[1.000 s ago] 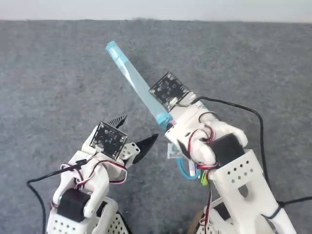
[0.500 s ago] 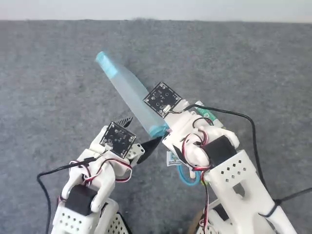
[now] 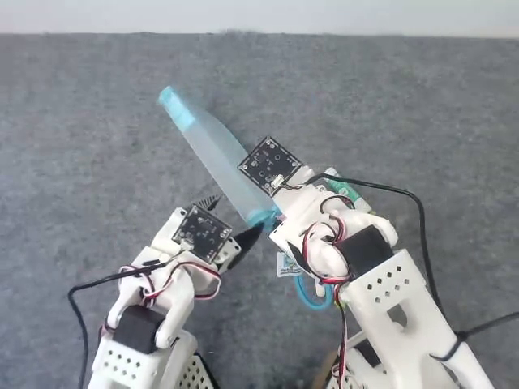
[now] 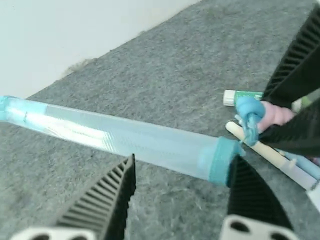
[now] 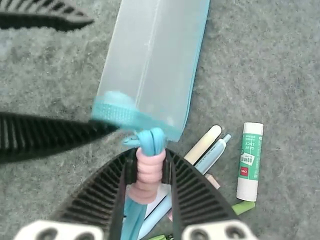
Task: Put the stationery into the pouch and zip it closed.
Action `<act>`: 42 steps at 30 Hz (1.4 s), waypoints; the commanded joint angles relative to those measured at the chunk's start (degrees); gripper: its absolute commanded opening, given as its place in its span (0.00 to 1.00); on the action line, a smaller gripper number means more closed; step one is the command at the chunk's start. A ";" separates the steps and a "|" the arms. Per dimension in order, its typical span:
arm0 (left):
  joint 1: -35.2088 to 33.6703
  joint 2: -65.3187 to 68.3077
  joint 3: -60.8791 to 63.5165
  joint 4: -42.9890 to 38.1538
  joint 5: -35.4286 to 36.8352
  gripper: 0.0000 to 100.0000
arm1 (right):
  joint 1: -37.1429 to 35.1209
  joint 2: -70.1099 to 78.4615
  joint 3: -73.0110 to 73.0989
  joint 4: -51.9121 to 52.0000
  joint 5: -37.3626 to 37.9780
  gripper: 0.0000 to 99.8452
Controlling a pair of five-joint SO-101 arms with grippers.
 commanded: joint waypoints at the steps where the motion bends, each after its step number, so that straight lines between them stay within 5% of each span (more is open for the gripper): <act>1: -2.64 -0.26 -0.31 -2.90 -0.62 0.28 | -1.19 -2.59 -0.97 1.27 0.62 0.01; 17: -2.81 -0.26 2.77 -5.10 -0.97 0.25 | -7.34 -2.59 -0.62 2.51 0.97 0.01; 26: -4.92 -0.26 2.86 -5.36 -0.97 0.25 | 2.59 -2.59 -7.12 7.60 0.62 0.01; 38: -5.89 -0.26 2.86 -5.63 -0.97 0.24 | 2.68 -10.59 -8.97 9.98 0.88 0.01; 42: -5.63 -0.26 3.74 -7.12 -0.97 0.15 | 2.07 -13.85 -7.12 10.24 0.97 0.01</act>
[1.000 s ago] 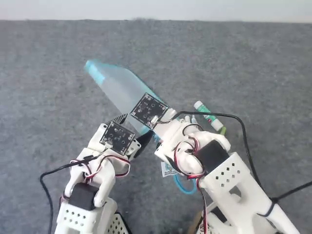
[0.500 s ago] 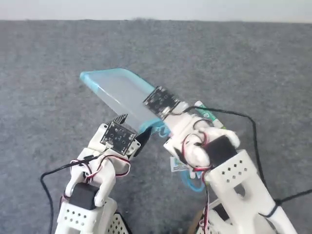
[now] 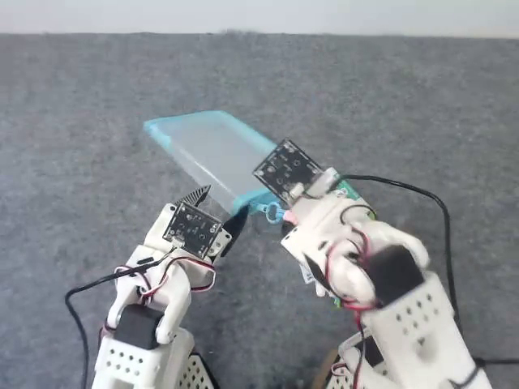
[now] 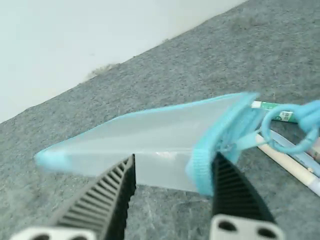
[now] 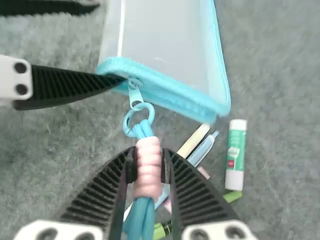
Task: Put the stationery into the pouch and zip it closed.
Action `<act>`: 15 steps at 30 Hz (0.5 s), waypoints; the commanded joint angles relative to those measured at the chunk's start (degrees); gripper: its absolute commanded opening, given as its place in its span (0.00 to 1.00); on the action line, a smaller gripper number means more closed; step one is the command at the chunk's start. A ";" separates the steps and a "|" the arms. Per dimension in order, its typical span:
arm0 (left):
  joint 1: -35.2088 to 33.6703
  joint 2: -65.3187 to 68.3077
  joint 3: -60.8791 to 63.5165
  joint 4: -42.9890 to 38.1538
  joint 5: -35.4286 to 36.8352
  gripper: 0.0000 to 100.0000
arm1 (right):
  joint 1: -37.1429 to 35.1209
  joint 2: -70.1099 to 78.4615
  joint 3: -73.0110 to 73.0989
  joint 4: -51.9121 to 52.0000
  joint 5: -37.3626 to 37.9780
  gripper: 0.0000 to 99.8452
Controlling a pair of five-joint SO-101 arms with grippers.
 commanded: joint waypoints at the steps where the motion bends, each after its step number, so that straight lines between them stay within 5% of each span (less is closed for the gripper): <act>1: -1.49 0.18 0.40 -2.11 -0.70 0.11 | 0.13 -4.26 -1.05 0.75 0.88 0.01; 15: -3.16 0.09 -0.31 -2.29 -0.79 0.05 | -2.15 -0.84 5.10 -3.38 1.85 0.01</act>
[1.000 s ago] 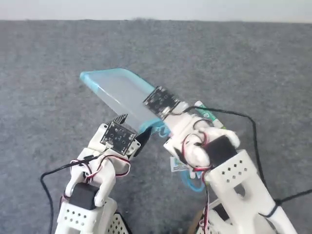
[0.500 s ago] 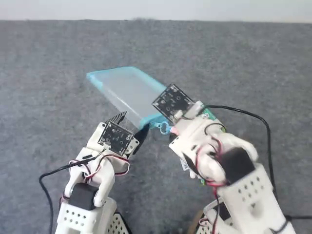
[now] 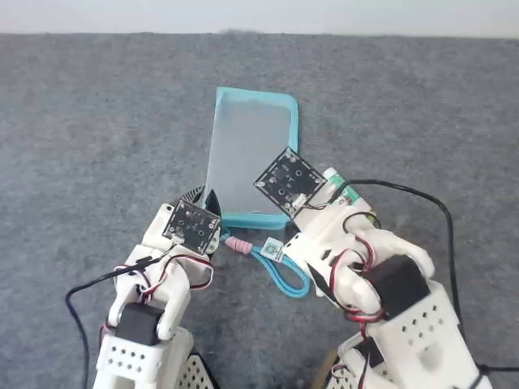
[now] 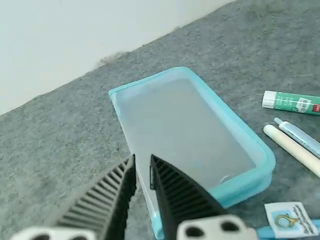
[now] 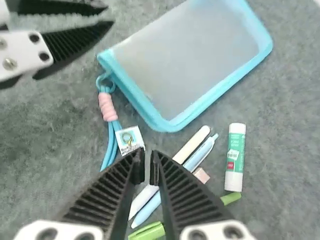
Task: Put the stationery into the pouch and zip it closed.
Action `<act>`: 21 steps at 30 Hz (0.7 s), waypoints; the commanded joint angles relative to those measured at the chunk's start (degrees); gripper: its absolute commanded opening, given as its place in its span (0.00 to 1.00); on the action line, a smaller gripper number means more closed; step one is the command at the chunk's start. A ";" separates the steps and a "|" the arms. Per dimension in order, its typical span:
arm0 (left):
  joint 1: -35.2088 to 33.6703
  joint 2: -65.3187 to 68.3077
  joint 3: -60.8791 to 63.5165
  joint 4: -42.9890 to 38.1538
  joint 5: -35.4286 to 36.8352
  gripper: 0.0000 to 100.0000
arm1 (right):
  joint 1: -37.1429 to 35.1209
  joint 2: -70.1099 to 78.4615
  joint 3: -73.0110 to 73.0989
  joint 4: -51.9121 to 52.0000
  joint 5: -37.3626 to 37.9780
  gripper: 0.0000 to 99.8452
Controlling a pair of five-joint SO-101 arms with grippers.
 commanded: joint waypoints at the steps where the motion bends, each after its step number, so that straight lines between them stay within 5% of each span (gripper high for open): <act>1: -3.69 -0.35 -2.51 -1.41 -0.35 0.05 | -0.66 1.71 4.40 -5.32 1.05 0.01; 7: -21.36 0.18 -10.77 -0.62 -0.18 0.05 | -0.66 16.13 1.85 -8.75 -1.05 0.01; 12: -27.87 13.80 -20.88 0.35 1.49 0.04 | -4.18 31.52 -6.07 -8.66 -2.11 0.01; 17: -33.85 40.88 -42.68 12.31 1.41 0.02 | -10.42 44.44 -13.80 -9.19 -4.57 0.01; 21: -39.65 61.54 -66.51 25.93 -3.08 0.10 | -12.18 52.26 -18.90 -9.98 -5.63 0.03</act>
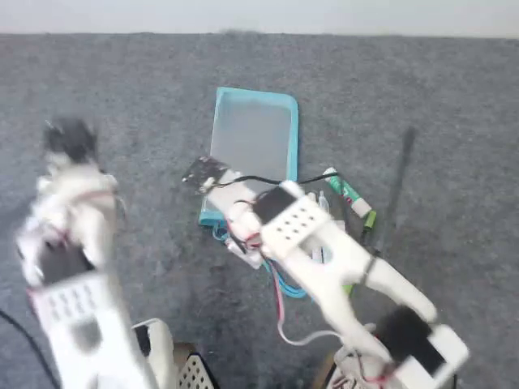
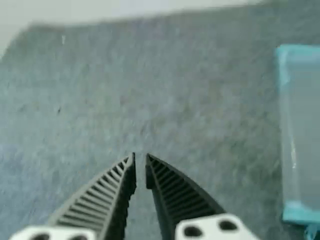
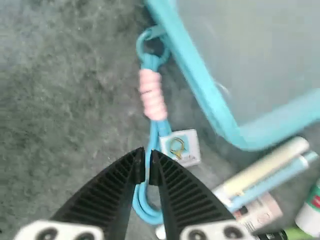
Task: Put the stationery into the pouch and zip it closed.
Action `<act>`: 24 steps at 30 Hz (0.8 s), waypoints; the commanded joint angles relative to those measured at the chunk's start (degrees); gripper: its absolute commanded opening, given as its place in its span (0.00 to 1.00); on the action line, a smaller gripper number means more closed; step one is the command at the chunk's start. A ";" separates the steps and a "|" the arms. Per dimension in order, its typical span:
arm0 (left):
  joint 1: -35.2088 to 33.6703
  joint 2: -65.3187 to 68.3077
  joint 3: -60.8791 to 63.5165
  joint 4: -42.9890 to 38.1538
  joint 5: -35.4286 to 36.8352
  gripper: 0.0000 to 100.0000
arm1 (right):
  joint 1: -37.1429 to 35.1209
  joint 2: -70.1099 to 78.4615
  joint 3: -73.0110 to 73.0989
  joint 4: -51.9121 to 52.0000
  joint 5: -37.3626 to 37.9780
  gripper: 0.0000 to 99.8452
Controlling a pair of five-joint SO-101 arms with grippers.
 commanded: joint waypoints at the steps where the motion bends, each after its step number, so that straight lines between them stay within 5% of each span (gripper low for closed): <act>1: -5.01 21.01 -26.42 11.87 -3.87 0.13 | -1.36 3.91 -6.86 -2.42 -1.32 0.06; 11: -16.09 54.95 -67.21 24.18 -10.99 0.16 | -4.97 14.99 -10.02 -11.30 -1.23 0.12; 24: -17.58 62.51 -72.48 23.91 -11.08 0.16 | -4.53 22.55 -14.51 -7.96 -3.25 0.12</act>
